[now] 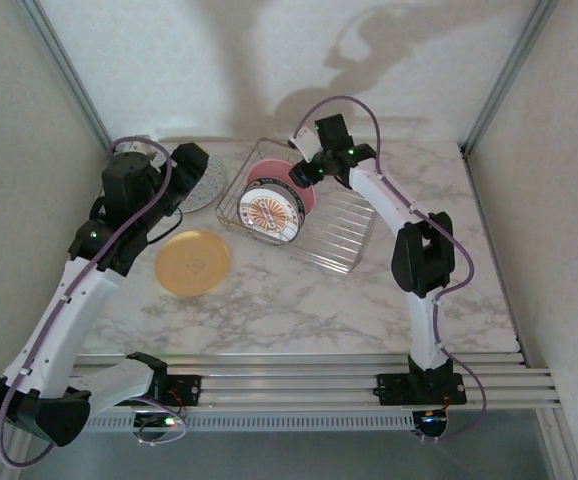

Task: Unload the plates from the dish rack

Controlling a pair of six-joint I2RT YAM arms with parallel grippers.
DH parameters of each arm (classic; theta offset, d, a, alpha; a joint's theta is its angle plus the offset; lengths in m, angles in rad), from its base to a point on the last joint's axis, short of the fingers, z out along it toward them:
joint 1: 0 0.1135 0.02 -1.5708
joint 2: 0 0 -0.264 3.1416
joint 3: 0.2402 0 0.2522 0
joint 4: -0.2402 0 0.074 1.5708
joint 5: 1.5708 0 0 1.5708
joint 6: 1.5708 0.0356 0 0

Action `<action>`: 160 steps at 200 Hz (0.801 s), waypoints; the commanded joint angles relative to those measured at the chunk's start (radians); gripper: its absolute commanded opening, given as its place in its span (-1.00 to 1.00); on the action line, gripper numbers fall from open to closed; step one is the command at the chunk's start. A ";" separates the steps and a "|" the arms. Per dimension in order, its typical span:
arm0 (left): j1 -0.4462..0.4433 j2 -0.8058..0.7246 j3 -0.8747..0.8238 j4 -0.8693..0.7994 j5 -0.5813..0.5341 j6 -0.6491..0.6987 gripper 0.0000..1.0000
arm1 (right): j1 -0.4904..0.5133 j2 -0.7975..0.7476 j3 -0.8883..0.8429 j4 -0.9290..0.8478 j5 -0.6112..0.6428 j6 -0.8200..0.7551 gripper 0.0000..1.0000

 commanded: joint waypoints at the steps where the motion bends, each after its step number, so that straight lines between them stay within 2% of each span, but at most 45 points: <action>1: -0.016 -0.010 0.020 0.048 0.011 0.022 0.49 | 0.013 0.031 0.050 -0.015 0.054 -0.017 0.25; 63: -0.034 -0.007 0.029 0.065 0.015 0.030 0.49 | 0.035 0.069 0.079 -0.004 0.126 -0.023 0.12; 114: -0.035 -0.007 0.024 0.067 0.013 0.030 0.50 | 0.051 0.084 0.093 0.005 0.179 -0.026 -0.11; 160: -0.036 -0.007 0.021 0.070 0.010 0.031 0.50 | 0.077 0.088 0.100 0.026 0.287 -0.009 -0.32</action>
